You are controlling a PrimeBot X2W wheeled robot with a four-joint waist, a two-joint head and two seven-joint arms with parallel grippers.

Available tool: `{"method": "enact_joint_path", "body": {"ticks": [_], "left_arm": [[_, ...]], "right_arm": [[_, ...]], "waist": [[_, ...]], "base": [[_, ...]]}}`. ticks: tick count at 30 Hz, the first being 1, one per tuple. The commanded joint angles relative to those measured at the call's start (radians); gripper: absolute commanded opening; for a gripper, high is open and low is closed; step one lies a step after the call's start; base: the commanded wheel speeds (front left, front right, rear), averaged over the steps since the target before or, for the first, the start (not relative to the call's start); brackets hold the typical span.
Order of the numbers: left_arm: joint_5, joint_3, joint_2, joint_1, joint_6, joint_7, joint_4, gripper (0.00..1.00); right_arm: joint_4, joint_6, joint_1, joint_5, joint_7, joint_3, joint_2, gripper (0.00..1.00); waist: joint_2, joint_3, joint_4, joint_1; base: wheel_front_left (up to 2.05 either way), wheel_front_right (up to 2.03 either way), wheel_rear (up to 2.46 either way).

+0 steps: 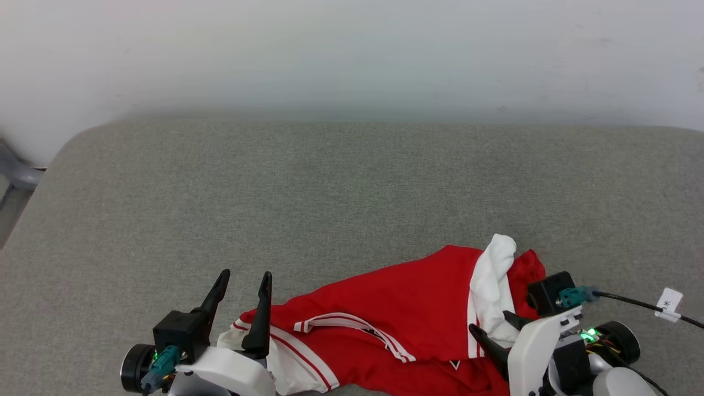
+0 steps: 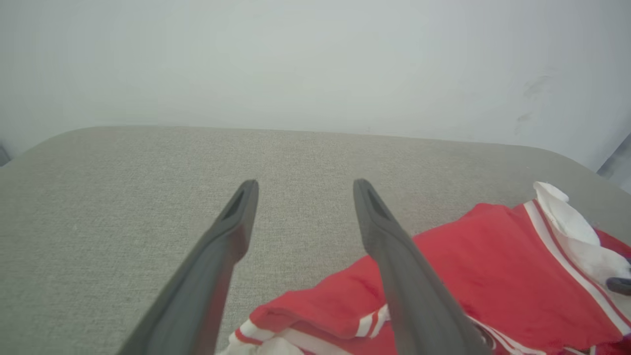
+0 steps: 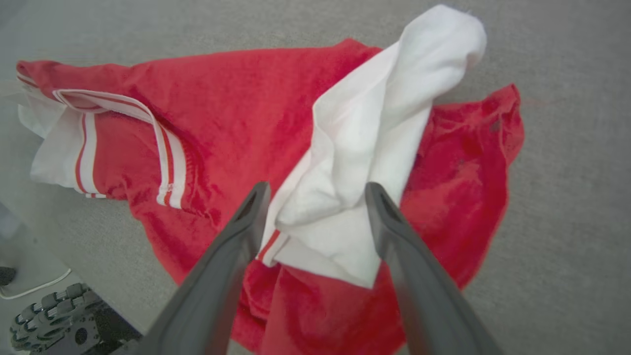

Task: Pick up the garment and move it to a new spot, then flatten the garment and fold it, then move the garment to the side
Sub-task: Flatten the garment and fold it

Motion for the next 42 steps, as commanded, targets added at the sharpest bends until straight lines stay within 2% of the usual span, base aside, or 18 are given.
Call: {"method": "enact_joint_path", "body": {"ticks": [1,4,5,6,14,19,22,28,34,35,36,37,42], "left_arm": [[-0.004,-0.002,-0.004,-0.012,0.0,-0.006,0.007,1.0],[-0.009,-0.005,-0.008,-0.017,-0.003,-0.01,0.014,1.0],[-0.011,-0.005,-0.009,-0.017,-0.003,-0.01,0.017,1.0],[-0.012,-0.007,-0.012,-0.017,-0.002,-0.011,0.018,1.0],[-0.017,0.002,-0.013,-0.008,0.011,-0.02,0.021,1.0],[-0.023,0.002,-0.012,-0.008,0.009,-0.024,0.025,1.0],[-0.024,0.0,-0.01,-0.003,0.007,-0.026,0.027,1.0],[-0.033,-0.003,-0.008,-0.004,0.007,-0.024,0.031,1.0],[-0.039,-0.001,0.001,-0.011,0.007,-0.021,0.038,1.0],[-0.04,0.0,0.003,-0.011,0.007,-0.02,0.041,1.0],[-0.041,0.0,0.004,-0.011,0.008,-0.018,0.043,1.0],[-0.04,0.001,0.005,-0.011,0.009,-0.017,0.044,1.0],[-0.047,-0.002,0.008,0.0,0.009,-0.017,0.056,1.0]], "right_arm": [[0.038,-0.001,-0.034,0.006,0.028,0.022,-0.018,1.0],[0.082,-0.001,-0.065,0.016,0.058,0.045,-0.03,1.0],[0.087,-0.001,-0.075,0.022,0.056,0.05,-0.033,0.4],[0.09,-0.001,-0.085,0.026,0.052,0.05,-0.036,0.0],[0.048,-0.001,-0.135,0.014,-0.025,-0.013,-0.056,0.0],[0.0,-0.001,-0.148,-0.015,-0.067,-0.175,-0.076,0.0],[-0.011,-0.001,-0.096,-0.036,-0.064,-0.301,-0.076,0.0],[0.027,-0.001,0.032,-0.042,-0.072,-0.523,-0.015,0.0],[0.138,-0.001,0.117,-0.048,-0.136,-0.625,0.056,0.0],[0.162,-0.001,0.122,-0.051,-0.152,-0.628,0.064,0.22],[0.182,-0.001,0.118,-0.042,-0.174,-0.631,0.073,0.49],[0.199,-0.001,0.113,-0.042,-0.197,-0.626,0.075,1.0],[0.21,-0.001,0.1,-0.039,-0.381,-0.609,0.085,1.0]], "waist": [[0.0,0.006,0.011,0.0],[0.0,0.011,0.02,0.0],[0.0,0.012,0.022,0.0],[0.0,0.012,0.024,0.0],[0.0,0.015,0.013,0.0],[0.0,0.011,-0.002,0.0],[0.0,0.007,-0.006,0.0],[0.0,0.017,-0.011,0.0],[0.0,0.026,-0.017,0.0],[0.0,0.026,-0.018,0.0],[0.0,0.026,-0.019,0.0],[0.0,0.024,-0.02,0.0],[0.0,0.004,-0.017,0.0]], "base": [[0.0,0.0,0.0],[0.0,0.0,0.0],[0.0,0.0,0.0],[0.0,0.0,0.0],[0.0,0.0,0.0],[0.0,0.0,0.0],[0.0,0.0,0.0],[0.0,0.0,0.0],[0.0,0.0,0.0],[0.0,0.0,0.0],[0.0,0.0,0.0],[0.0,0.0,0.0],[0.0,0.0,0.0]]}}
